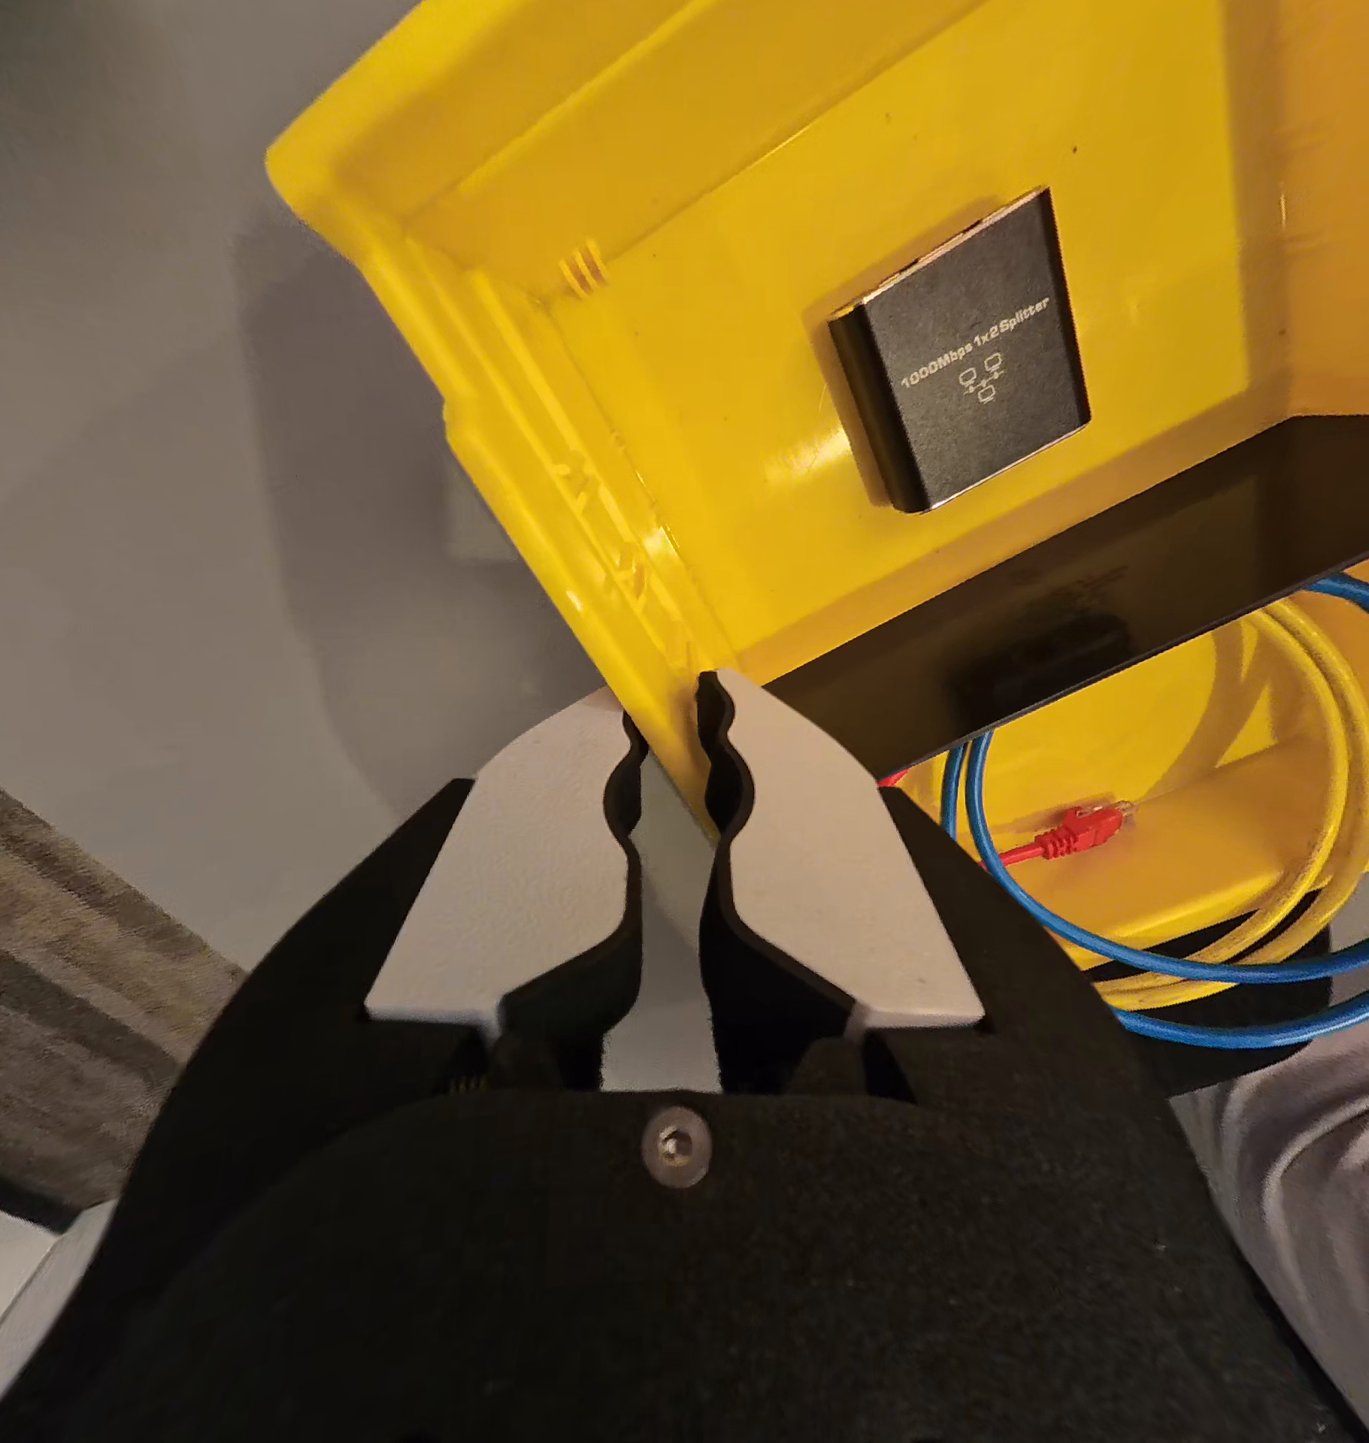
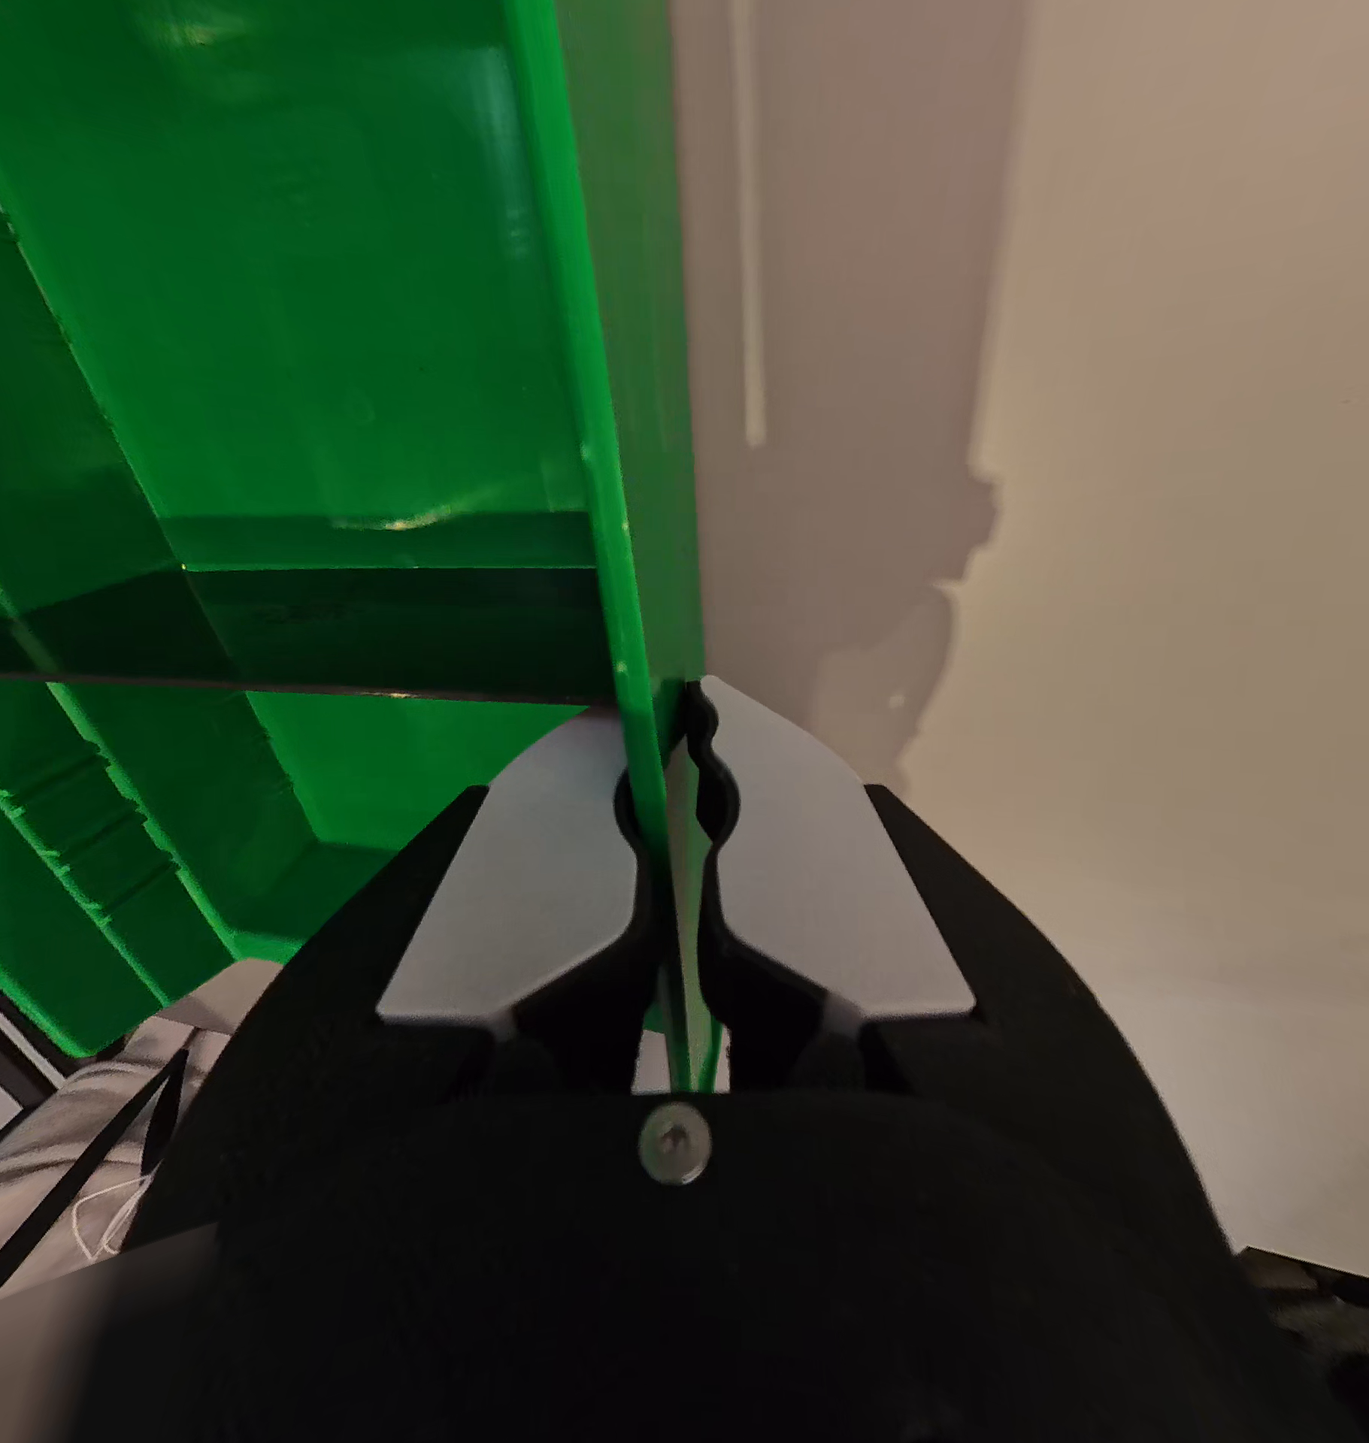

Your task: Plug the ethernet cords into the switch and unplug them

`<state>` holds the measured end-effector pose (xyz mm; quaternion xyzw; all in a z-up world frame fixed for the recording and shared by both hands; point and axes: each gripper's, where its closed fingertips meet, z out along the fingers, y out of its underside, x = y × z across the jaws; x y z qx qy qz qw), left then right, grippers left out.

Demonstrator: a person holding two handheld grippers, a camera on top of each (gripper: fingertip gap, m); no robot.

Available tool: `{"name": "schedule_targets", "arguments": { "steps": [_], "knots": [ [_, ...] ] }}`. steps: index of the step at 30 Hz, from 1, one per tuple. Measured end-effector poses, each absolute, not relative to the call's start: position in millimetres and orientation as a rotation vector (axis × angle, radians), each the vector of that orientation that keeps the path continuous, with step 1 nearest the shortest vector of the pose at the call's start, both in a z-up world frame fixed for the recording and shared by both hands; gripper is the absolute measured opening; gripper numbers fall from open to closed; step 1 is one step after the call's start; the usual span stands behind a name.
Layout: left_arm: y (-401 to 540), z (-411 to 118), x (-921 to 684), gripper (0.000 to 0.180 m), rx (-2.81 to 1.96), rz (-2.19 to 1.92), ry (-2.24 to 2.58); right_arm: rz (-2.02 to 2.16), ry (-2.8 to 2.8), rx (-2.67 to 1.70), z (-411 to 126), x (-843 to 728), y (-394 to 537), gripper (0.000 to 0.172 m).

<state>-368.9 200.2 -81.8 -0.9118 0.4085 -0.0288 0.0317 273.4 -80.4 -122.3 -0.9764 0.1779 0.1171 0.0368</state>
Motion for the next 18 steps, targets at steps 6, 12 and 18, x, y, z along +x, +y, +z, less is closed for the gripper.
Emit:
{"name": "schedule_targets", "arguments": {
  "steps": [6, 12, 18],
  "knots": [
    [199.5, -81.6, -373.0, 0.007, -2.852, -0.234, 1.105, 0.354, 0.614, -2.976, -122.4, 284.1, -88.0, 0.006],
    [200.2, -81.5, -380.5, 0.007, -2.854, -0.227, 1.052, 0.346, 0.612, -2.964, -122.5, 289.3, -94.4, 0.006],
    [200.2, -81.8, -381.0, 0.007, -2.850, -0.204, 1.063, 0.331, 0.531, -2.987, -122.3, 280.3, -101.8, 0.007]
  ]
}}
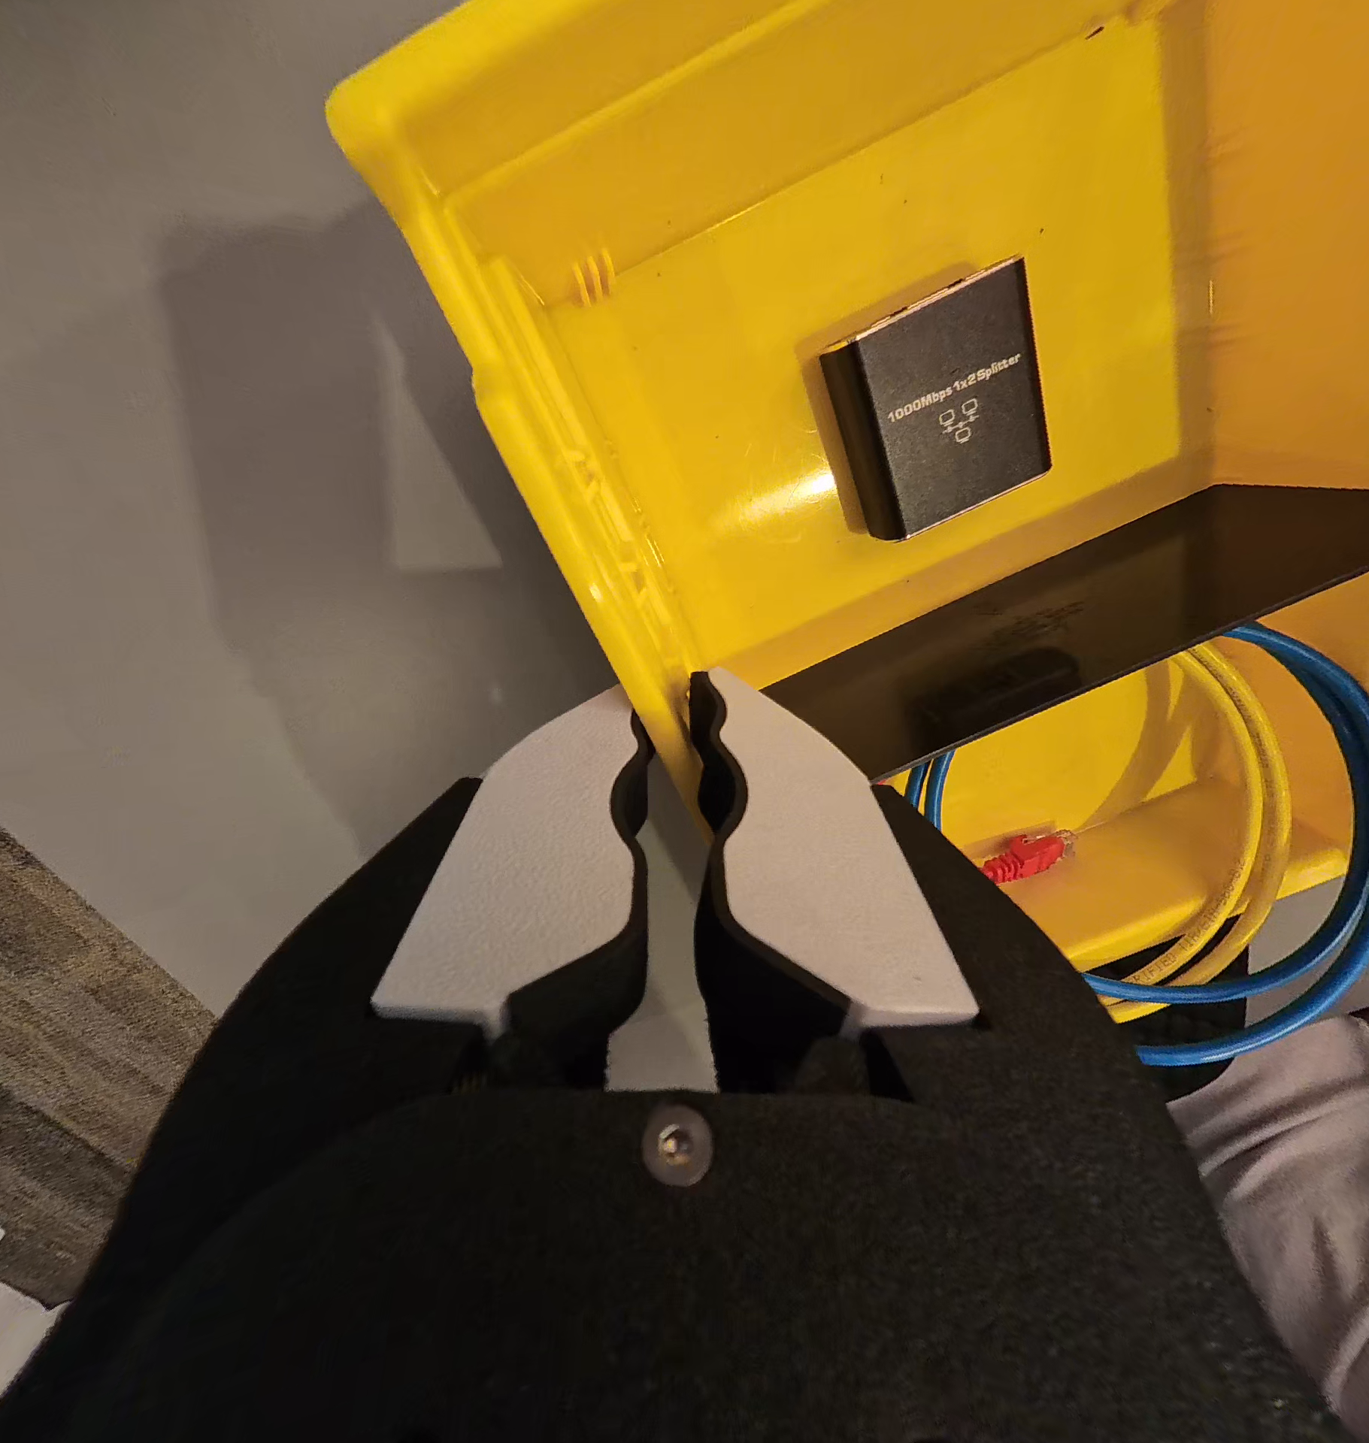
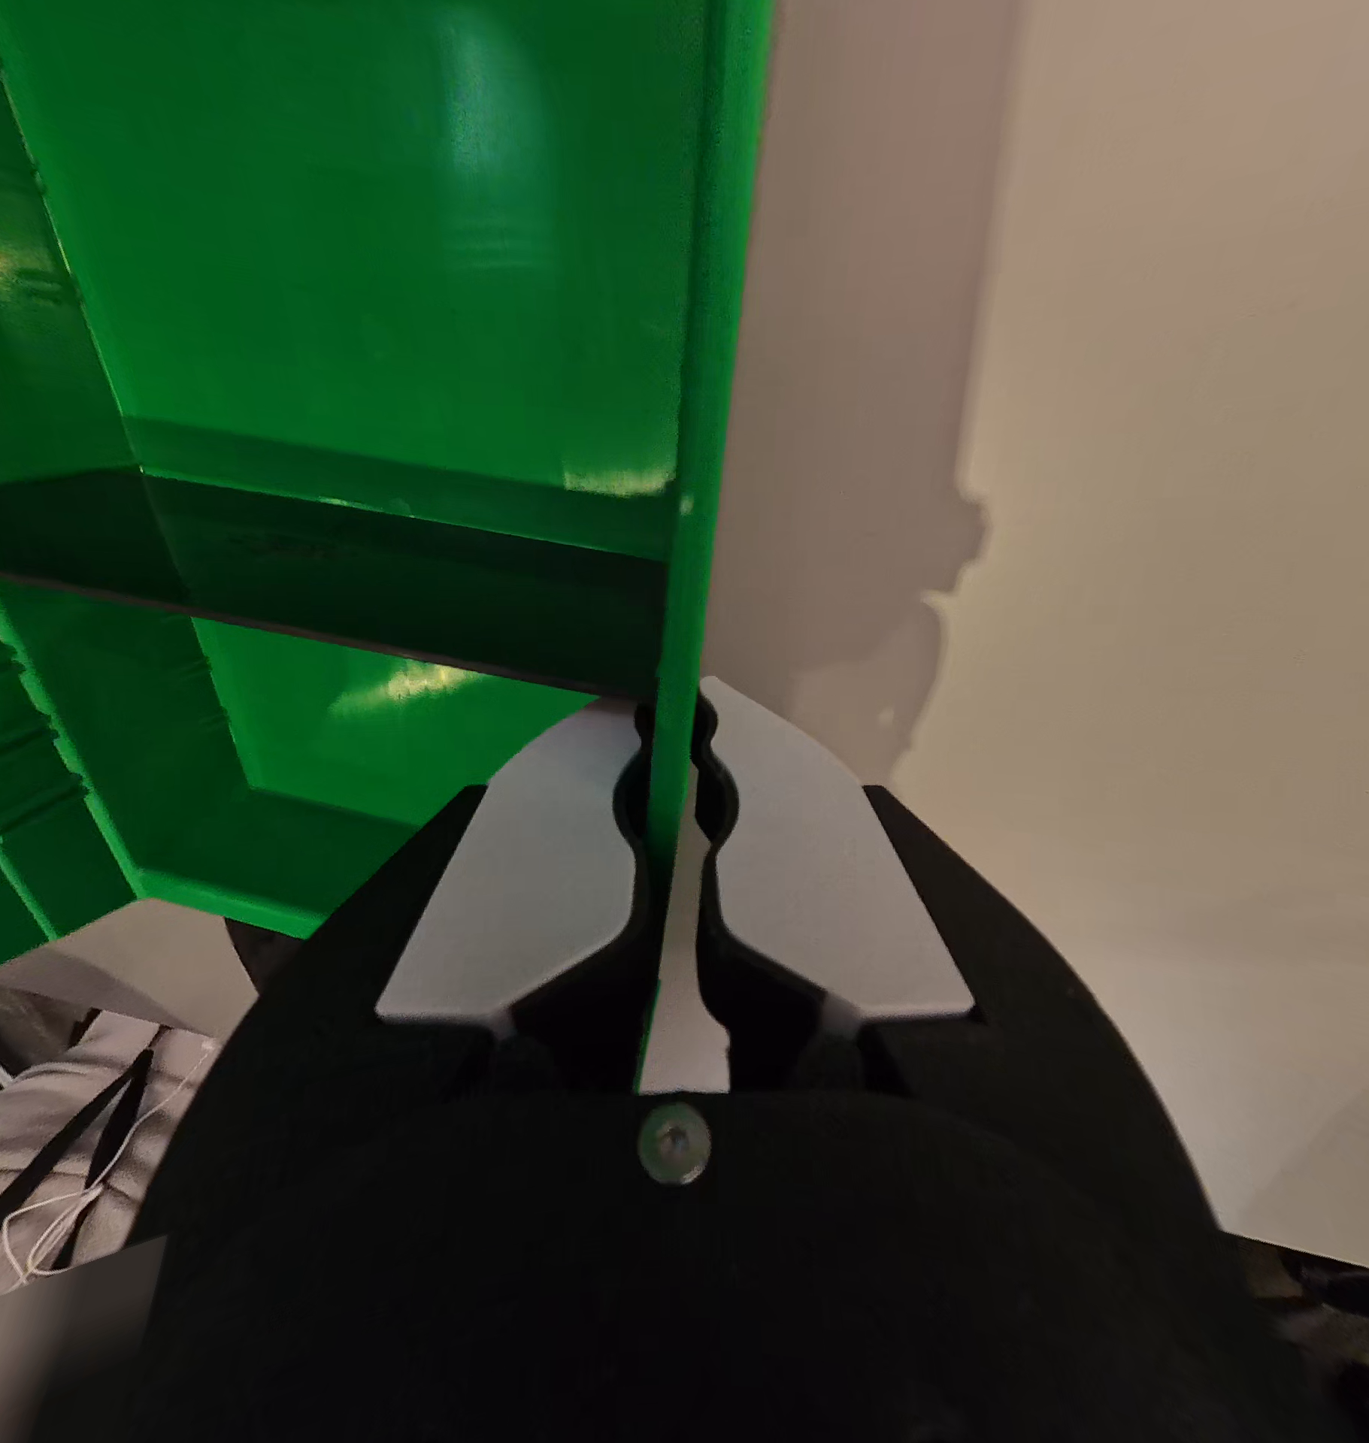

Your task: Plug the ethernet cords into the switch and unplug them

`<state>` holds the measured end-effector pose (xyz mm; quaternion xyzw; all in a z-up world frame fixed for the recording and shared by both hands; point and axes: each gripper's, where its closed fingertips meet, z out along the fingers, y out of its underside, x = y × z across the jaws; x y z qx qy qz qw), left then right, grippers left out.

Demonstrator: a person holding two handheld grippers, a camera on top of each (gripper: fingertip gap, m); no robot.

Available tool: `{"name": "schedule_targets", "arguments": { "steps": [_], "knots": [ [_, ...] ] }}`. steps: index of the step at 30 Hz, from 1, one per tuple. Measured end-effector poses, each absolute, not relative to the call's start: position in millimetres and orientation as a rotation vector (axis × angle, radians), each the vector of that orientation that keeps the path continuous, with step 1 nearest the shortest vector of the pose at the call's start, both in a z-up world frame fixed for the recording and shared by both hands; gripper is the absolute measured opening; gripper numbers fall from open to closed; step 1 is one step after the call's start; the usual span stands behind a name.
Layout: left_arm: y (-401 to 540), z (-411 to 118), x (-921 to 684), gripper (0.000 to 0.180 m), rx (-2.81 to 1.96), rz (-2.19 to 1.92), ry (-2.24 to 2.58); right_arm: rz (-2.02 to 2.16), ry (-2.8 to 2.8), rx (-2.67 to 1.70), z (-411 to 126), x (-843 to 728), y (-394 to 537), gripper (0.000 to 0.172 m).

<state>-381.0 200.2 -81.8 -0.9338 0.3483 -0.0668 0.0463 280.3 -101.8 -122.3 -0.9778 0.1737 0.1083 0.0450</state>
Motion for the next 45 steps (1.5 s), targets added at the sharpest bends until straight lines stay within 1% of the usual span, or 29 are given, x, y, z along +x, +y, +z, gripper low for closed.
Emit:
{"name": "schedule_targets", "arguments": {
  "steps": [11, 13, 14, 17, 19, 21, 25, 31, 33, 38, 41, 45],
  "knots": [
    [201.3, -82.0, -381.3, 0.009, -2.834, -0.171, 1.022, 0.315, 0.386, -3.003, -122.6, 263.9, -100.6, 0.008],
    [208.3, -79.5, -387.0, 0.028, -2.781, -0.073, 1.015, 0.292, 0.349, -2.995, -122.6, 263.0, -99.4, 0.008],
    [212.0, -76.2, -391.3, 0.034, -2.744, 0.000, 1.031, 0.276, 0.321, -2.996, -122.7, 263.0, -99.4, 0.009],
    [218.8, -55.6, -395.7, 0.053, -2.589, 0.198, 1.084, 0.282, 0.273, -2.981, -121.5, 258.7, -97.5, 0.022],
    [217.3, -37.2, -389.2, 0.054, -2.440, 0.319, 1.159, 0.281, 0.276, -2.949, -118.8, 257.3, -93.0, 0.028],
    [214.1, -17.6, -384.6, 0.052, -2.272, 0.497, 1.243, 0.241, 0.271, -2.908, -115.0, 260.1, -86.6, 0.029],
    [204.8, 19.8, -379.1, 0.058, -1.936, 0.891, 1.347, 0.118, 0.241, -2.867, -107.3, 267.8, -80.5, 0.034],
    [182.2, 55.4, -362.9, 0.055, -1.588, 1.192, 1.400, -0.179, 0.169, -2.789, -81.5, 282.4, -78.5, 0.036],
    [174.8, 61.3, -355.5, 0.051, -1.504, 1.213, 1.429, -0.305, 0.122, -2.747, -66.0, 286.3, -77.7, 0.035],
    [165.1, 67.7, -352.2, 0.049, -1.418, 1.261, 1.449, -0.556, -0.017, -2.570, -18.5, 279.2, -69.3, 0.035],
    [163.3, 65.5, -355.0, 0.050, -1.428, 1.266, 1.448, -0.582, -0.090, -2.445, 8.2, 258.0, -60.4, 0.035],
    [161.7, 67.4, -353.9, 0.050, -1.404, 1.277, 1.444, -0.514, -0.179, -2.238, 46.1, 216.3, -44.3, 0.035]
  ]
}}
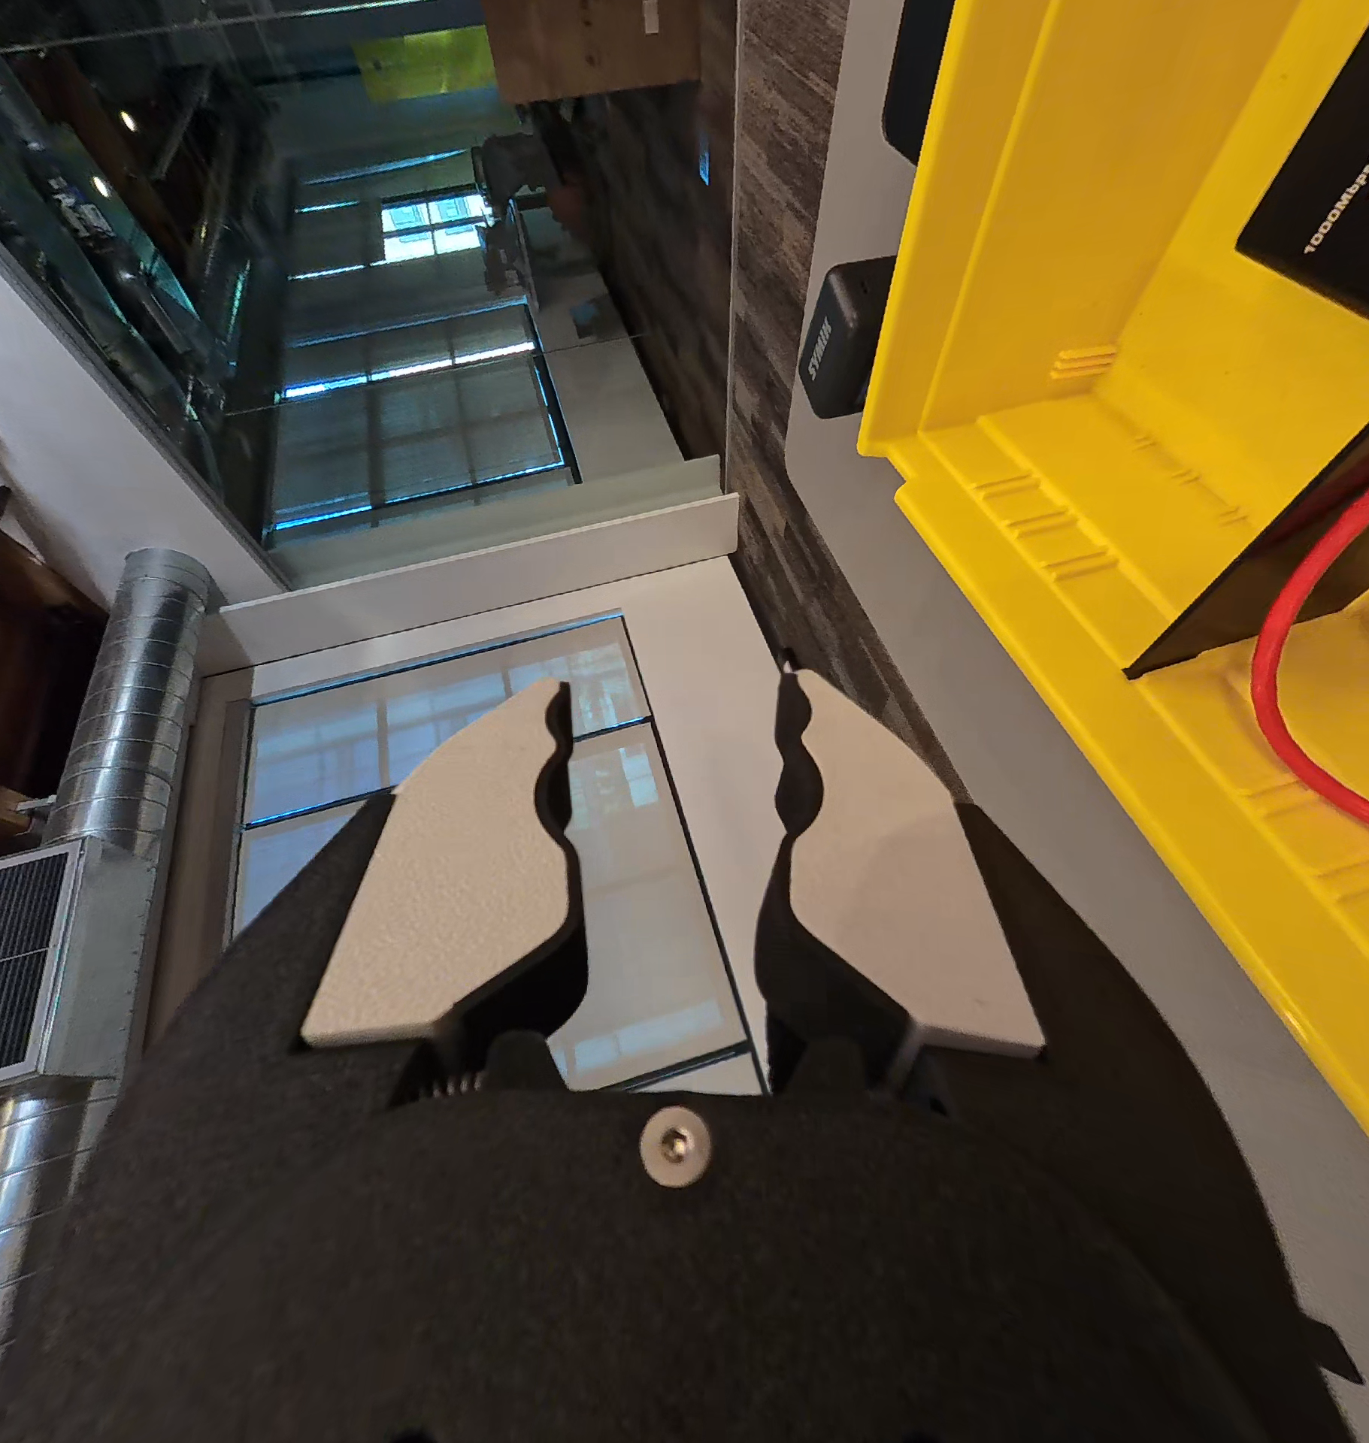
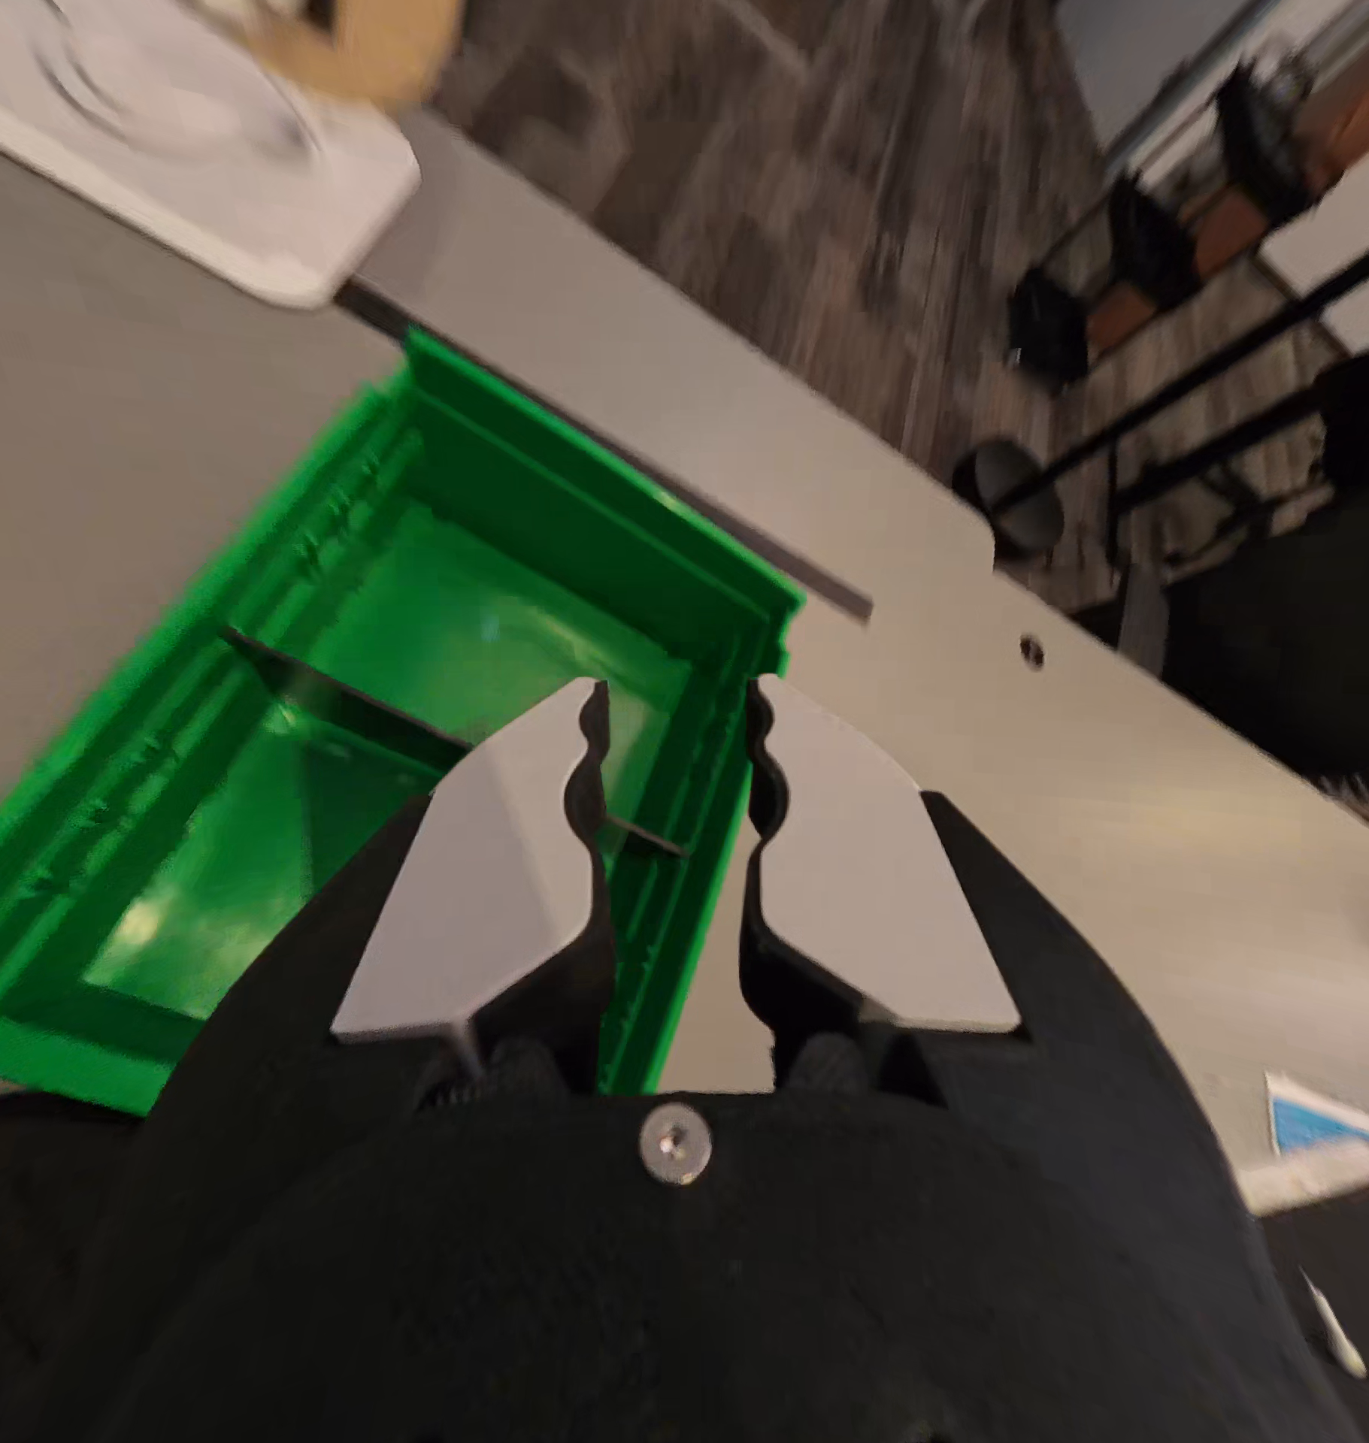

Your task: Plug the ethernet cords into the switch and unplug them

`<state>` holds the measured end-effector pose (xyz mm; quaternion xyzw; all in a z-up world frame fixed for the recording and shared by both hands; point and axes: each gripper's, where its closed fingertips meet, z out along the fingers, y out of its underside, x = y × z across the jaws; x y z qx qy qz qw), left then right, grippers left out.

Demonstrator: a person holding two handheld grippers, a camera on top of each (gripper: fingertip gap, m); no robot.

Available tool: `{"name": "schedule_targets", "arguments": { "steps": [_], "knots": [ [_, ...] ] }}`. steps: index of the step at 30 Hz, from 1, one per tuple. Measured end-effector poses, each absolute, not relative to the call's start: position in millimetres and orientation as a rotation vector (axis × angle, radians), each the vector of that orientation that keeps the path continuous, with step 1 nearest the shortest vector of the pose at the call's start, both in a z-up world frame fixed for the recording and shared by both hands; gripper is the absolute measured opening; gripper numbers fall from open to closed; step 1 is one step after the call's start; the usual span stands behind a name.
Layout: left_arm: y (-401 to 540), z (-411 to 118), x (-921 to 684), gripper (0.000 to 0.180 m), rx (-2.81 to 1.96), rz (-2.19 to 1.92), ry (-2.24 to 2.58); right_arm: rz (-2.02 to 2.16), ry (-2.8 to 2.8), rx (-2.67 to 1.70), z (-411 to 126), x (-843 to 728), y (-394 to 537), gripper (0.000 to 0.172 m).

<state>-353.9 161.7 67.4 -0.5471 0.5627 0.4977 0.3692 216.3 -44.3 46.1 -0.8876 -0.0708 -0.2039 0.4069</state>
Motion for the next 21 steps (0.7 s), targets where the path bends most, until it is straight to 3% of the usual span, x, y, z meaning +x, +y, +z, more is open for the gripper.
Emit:
{"name": "schedule_targets", "arguments": {
  "steps": [3, 13, 21],
  "knots": [
    [160.7, 66.9, -351.9, 0.050, -1.403, 1.275, 1.450, -0.445, -0.213, -2.056, 78.8, 183.1, -32.2, 0.036],
    [157.9, 74.2, -340.3, 0.051, -1.389, 1.265, 1.450, -0.211, -0.268, -1.421, 167.3, 90.1, -9.5, 0.071],
    [160.4, 68.5, -335.5, 0.051, -1.416, 1.292, 1.476, -0.070, -0.352, -1.324, 189.7, 35.1, 17.4, 0.065]
  ]
}}
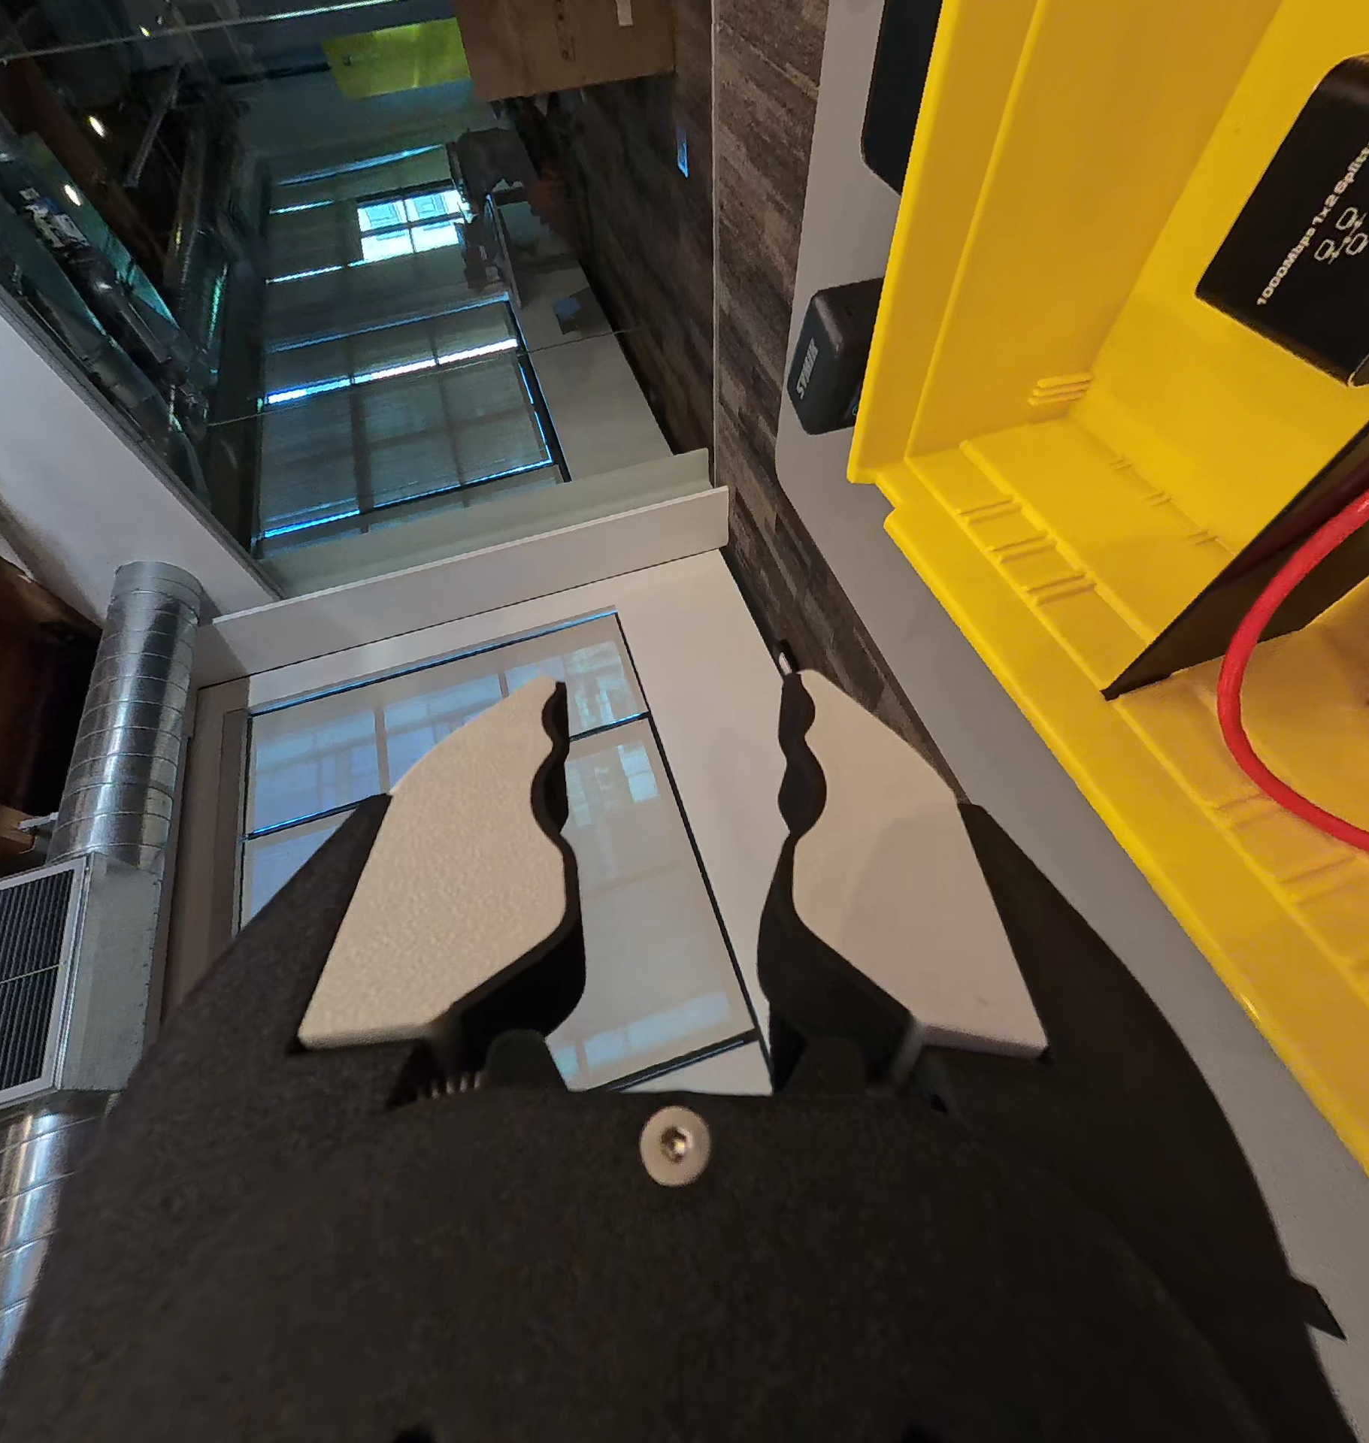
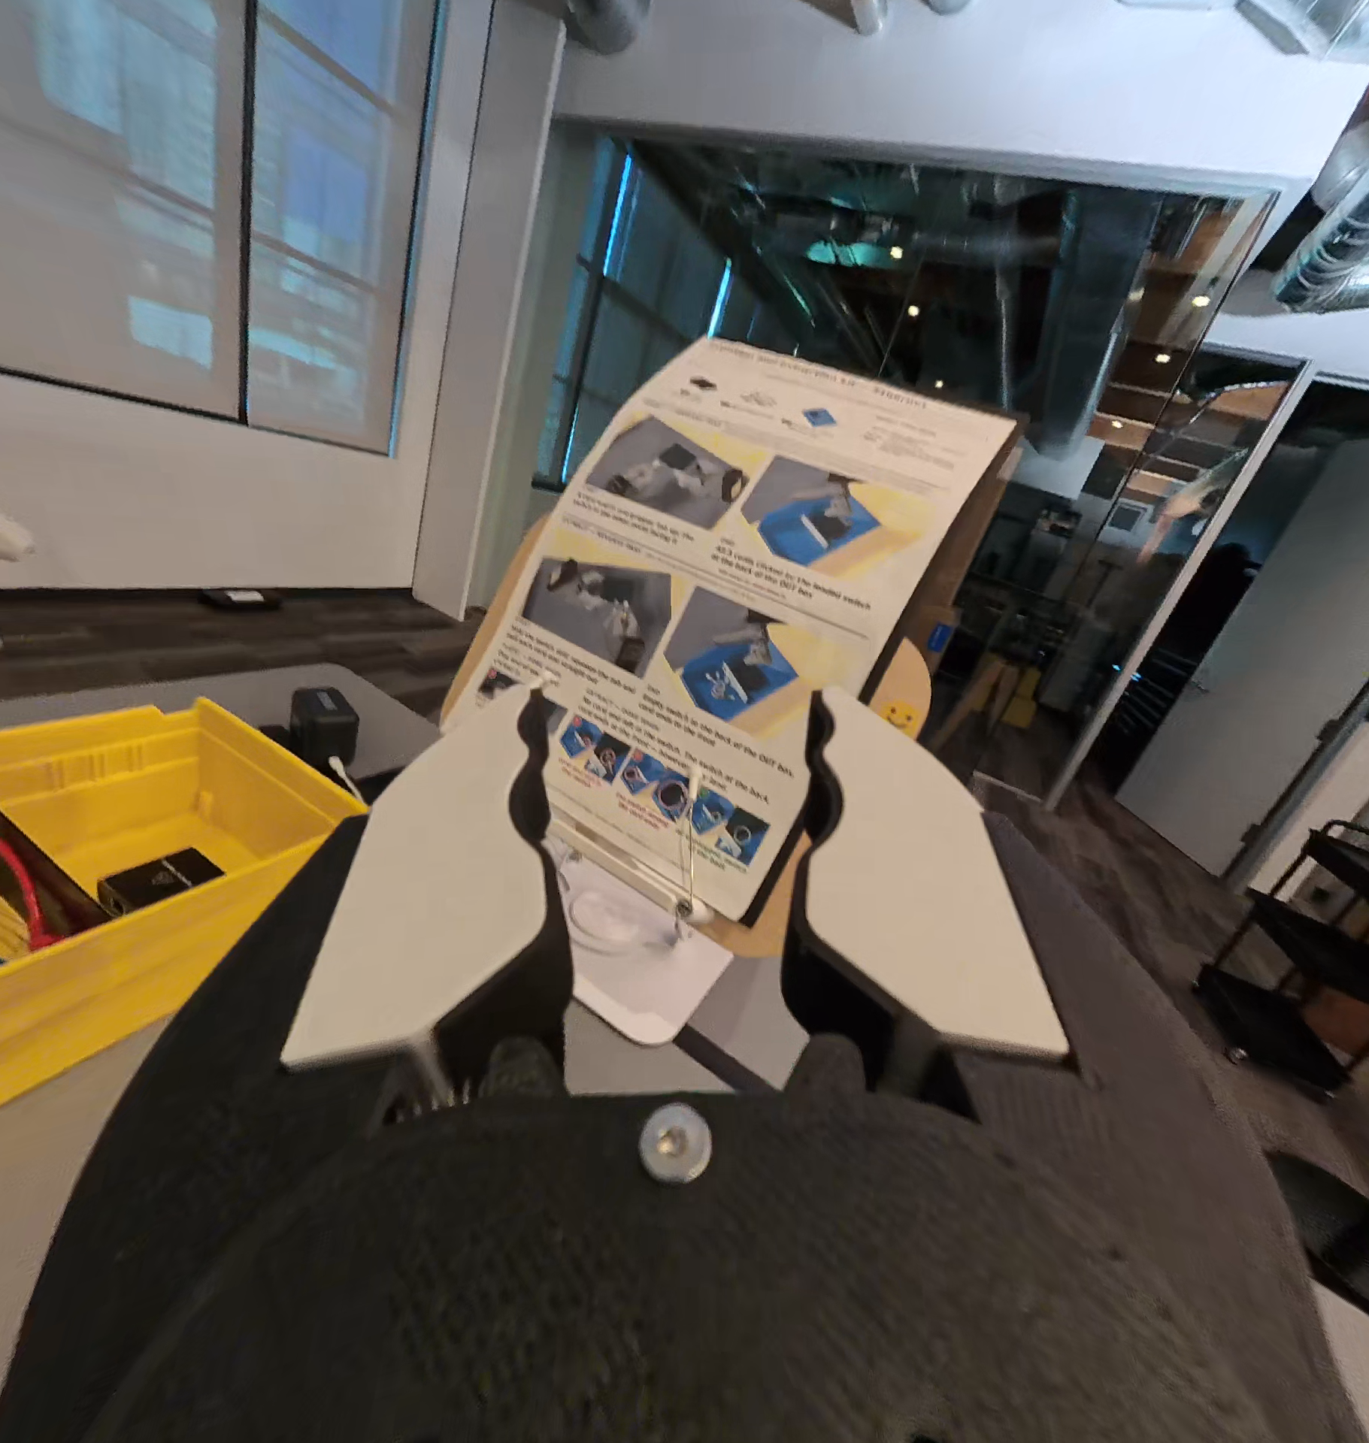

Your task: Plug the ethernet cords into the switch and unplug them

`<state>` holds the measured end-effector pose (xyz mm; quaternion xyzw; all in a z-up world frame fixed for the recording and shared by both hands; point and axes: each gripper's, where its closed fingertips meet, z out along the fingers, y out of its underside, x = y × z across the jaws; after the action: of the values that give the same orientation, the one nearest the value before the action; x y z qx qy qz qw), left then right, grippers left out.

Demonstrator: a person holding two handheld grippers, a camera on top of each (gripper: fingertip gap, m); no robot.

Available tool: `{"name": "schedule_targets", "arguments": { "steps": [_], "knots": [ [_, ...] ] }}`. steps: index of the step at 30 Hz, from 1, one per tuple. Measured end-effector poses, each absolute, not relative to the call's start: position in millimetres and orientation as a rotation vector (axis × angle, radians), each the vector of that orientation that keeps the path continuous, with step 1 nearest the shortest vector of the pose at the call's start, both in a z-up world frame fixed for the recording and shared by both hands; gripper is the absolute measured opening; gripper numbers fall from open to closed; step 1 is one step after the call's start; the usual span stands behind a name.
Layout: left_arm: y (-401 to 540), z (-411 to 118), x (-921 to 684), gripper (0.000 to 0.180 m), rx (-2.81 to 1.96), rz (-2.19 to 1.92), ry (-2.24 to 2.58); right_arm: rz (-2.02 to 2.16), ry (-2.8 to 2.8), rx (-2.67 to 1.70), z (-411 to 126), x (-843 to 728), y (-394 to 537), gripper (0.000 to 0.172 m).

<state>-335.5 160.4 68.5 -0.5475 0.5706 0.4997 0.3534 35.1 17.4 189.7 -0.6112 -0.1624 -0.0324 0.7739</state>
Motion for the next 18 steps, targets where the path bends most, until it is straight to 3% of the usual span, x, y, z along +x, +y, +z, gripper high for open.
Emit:
{"name": "schedule_targets", "arguments": {
  "steps": [3, 5, 18],
  "knots": [
    [162.8, 63.3, -334.9, 0.053, -1.443, 1.299, 1.481, -0.056, -0.322, -1.250, 200.1, 34.8, 13.1, 0.058],
    [164.1, 59.1, -335.0, 0.053, -1.459, 1.307, 1.484, -0.056, -0.325, -1.223, 201.2, 36.0, 11.6, 0.045],
    [167.7, 48.1, -340.8, 0.054, -1.506, 1.357, 1.452, -0.092, -0.334, -1.287, 189.1, 49.6, 16.5, 0.044]
  ]
}}
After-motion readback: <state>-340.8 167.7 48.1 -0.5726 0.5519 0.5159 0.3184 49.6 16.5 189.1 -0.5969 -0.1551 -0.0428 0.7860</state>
